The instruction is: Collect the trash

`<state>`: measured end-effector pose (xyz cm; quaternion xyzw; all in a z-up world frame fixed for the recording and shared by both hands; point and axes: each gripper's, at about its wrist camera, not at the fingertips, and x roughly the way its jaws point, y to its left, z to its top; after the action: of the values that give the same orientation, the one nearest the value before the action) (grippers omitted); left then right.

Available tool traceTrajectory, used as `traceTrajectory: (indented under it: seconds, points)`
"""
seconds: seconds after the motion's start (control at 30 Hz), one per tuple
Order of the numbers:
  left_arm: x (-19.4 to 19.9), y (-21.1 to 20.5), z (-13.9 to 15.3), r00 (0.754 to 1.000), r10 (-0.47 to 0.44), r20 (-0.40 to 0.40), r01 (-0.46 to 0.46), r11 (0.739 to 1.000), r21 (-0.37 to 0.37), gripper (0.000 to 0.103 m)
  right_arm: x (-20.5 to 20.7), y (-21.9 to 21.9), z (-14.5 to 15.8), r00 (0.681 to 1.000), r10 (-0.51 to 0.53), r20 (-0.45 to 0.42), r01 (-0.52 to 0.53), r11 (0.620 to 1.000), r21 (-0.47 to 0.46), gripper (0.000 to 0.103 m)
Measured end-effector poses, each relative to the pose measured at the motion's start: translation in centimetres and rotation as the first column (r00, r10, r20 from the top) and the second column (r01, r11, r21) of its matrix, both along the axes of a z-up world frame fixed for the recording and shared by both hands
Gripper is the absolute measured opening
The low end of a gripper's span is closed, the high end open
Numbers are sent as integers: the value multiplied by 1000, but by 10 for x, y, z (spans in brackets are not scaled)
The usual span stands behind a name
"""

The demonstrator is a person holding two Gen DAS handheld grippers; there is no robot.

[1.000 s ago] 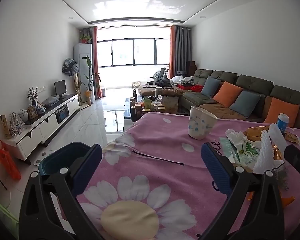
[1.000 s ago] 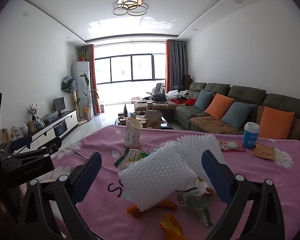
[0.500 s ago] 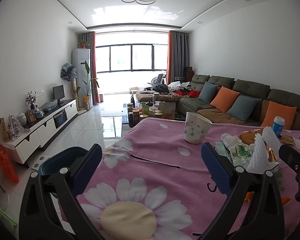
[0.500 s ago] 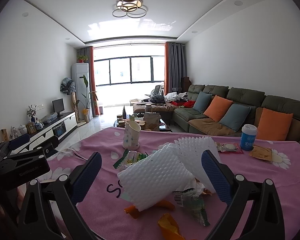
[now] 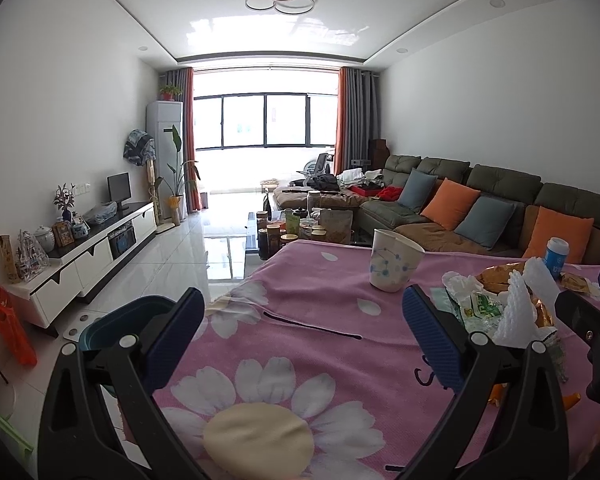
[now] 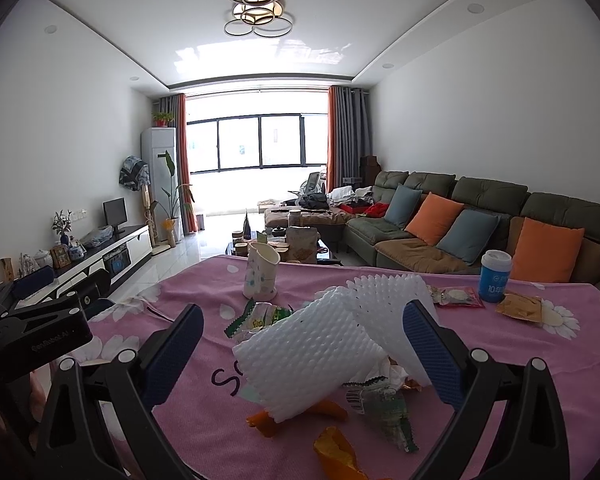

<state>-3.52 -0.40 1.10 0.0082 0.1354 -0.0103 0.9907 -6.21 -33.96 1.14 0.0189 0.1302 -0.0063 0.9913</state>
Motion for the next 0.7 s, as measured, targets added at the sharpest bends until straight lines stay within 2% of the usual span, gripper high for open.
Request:
traceTrajectory:
  seconds: [0.7]
  points:
    - [-3,3,-1,1000,2,5,-2,1000,-5,98,-1,-1,0,1000,-4,1,4,1000,5,96]
